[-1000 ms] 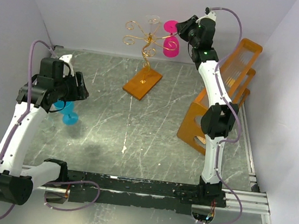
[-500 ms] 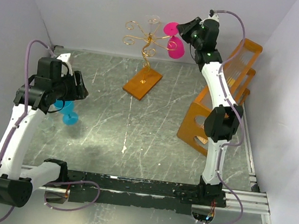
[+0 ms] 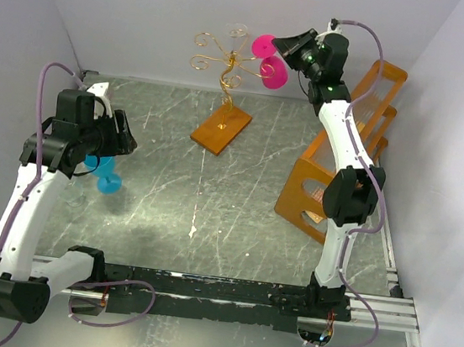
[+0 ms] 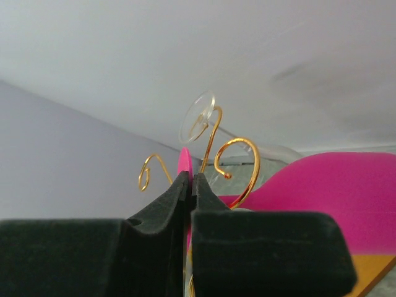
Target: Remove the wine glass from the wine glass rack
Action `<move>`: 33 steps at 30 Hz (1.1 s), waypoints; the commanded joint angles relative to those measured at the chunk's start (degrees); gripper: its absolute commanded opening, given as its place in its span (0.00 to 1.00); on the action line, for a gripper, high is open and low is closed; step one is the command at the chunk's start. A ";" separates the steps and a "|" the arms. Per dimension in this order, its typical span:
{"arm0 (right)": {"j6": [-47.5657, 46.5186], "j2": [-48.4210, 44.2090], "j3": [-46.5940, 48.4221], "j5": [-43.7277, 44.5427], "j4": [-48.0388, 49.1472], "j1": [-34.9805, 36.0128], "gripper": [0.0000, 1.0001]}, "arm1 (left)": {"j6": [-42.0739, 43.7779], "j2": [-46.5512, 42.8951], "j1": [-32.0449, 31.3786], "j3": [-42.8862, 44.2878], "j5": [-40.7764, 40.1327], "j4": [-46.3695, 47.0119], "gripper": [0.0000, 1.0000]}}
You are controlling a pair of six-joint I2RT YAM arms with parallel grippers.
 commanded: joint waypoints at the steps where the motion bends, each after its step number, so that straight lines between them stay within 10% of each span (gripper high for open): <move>1: 4.85 -2.58 -2.72 -3.69 5.27 -0.32 0.00 | 0.16 -1.21 -0.45 1.16 1.24 -0.15 0.69; 33: 3.13 8.12 8.23 6.18 8.52 3.63 0.00 | 1.09 -1.45 -0.44 1.35 0.74 -0.12 0.69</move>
